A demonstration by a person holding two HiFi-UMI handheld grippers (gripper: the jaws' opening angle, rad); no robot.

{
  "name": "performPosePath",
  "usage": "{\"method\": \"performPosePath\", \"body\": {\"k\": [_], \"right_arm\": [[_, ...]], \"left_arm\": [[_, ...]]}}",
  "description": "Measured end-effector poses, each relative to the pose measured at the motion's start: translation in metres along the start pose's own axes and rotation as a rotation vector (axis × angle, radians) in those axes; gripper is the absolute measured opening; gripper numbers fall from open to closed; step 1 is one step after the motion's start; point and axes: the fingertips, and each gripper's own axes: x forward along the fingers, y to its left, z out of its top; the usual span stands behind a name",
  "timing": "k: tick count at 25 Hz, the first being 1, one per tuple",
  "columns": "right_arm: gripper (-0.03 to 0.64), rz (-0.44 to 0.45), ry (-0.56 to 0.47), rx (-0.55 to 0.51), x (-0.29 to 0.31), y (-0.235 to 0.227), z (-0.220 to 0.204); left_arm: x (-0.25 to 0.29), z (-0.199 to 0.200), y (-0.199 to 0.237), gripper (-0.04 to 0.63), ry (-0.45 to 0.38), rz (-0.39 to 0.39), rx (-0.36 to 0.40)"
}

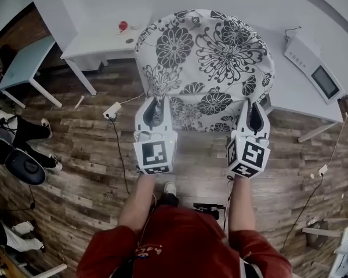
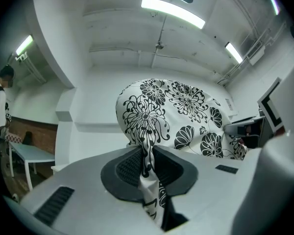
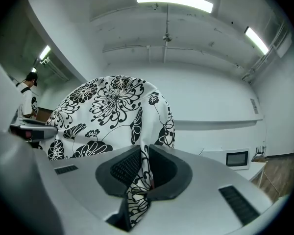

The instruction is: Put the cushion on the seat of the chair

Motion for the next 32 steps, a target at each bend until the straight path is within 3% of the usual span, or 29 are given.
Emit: {"method": "performPosePath", "body": {"k": [32], "right_arm": [[0.058,-0.007,-0.113,-0.001,0.0075,0.0046,-0.0017]], "left_arm": [[0.0053,0.0033,0.0064,0.055,-0.117,0.014,0.034]]}}
